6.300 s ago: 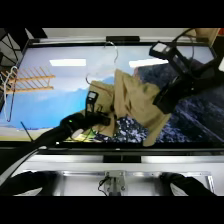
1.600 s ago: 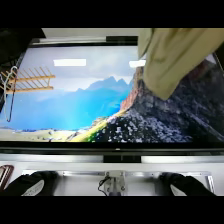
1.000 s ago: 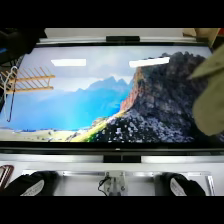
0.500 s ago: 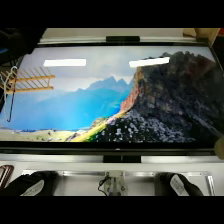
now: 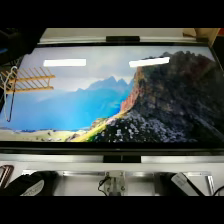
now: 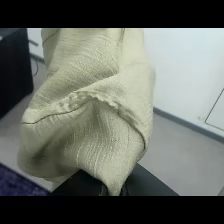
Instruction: Fold the shirts.
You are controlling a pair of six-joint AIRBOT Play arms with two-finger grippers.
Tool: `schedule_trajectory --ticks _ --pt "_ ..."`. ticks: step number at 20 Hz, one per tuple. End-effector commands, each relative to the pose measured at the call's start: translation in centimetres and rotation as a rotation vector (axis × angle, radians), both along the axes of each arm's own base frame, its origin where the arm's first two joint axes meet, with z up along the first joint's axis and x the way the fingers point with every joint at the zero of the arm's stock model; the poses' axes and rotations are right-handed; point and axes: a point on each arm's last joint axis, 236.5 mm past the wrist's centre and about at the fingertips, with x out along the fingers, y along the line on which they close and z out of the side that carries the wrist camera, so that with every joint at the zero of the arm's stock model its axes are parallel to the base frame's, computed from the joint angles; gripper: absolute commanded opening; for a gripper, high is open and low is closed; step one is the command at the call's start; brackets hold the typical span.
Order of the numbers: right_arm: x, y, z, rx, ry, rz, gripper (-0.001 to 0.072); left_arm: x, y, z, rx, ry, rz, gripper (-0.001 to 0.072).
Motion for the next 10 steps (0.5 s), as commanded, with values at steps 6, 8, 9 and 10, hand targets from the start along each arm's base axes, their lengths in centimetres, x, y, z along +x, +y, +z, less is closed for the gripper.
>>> schedule_trajectory --ticks 6,8,9,10 --pt "-6.5 -4.8 0.3 0.003 -0.119 -0.139 0.0063 0.1 0.0 0.0 0.001 0.0 0.001 0.0532" --pt "-7.8 -5.5 0.0 0.015 -0.132 -0.16 0.0063 0.0 0.0 0.0 0.0 0.001 0.001 0.0532" --pt "-8.4 -5.8 -0.1 0.017 -0.138 -0.17 0.0063 0.0 0.0 0.0 0.0 0.001 0.001 0.0532" --pt "-9.2 -6.2 -0.2 0.019 -0.142 -0.185 0.0063 0.0 0.0 0.0 0.001 0.001 0.001 0.0532"
